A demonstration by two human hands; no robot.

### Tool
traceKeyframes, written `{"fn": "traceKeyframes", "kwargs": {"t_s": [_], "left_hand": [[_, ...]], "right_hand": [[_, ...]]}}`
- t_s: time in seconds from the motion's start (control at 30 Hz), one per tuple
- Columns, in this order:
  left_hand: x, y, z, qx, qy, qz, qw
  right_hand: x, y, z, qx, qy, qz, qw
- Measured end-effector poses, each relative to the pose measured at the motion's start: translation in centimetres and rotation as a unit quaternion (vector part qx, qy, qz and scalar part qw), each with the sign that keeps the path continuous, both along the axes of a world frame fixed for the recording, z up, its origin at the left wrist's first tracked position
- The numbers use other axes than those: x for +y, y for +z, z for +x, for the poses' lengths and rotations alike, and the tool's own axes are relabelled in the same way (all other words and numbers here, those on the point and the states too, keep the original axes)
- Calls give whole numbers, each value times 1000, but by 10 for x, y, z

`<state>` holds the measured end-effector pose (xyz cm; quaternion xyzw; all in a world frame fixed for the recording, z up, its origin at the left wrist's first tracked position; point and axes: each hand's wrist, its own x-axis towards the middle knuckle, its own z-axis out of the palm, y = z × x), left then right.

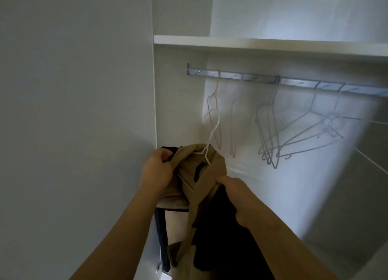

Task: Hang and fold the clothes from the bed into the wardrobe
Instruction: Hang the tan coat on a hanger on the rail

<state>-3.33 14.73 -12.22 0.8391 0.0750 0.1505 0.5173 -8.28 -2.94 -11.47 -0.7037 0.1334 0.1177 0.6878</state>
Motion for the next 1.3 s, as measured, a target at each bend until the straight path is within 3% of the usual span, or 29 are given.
{"fn": "traceKeyframes", "kwargs": {"t_s": [0.47,0.9,1.13,1.3], "left_hand": [[41,44,138,-11,-85,-115,990],[8,67,236,-41,-39,-234,971],[-8,51,268,-107,12,-284,953],[-11,38,276,-122,45,-241,962]], "right_hand": [[77,57,170,-79,-50,65,994],[73,102,296,-160,-75,64,982],[75,78,356,-118,-20,-65,991],[78,59,371,-98,15,-53,994]]}}
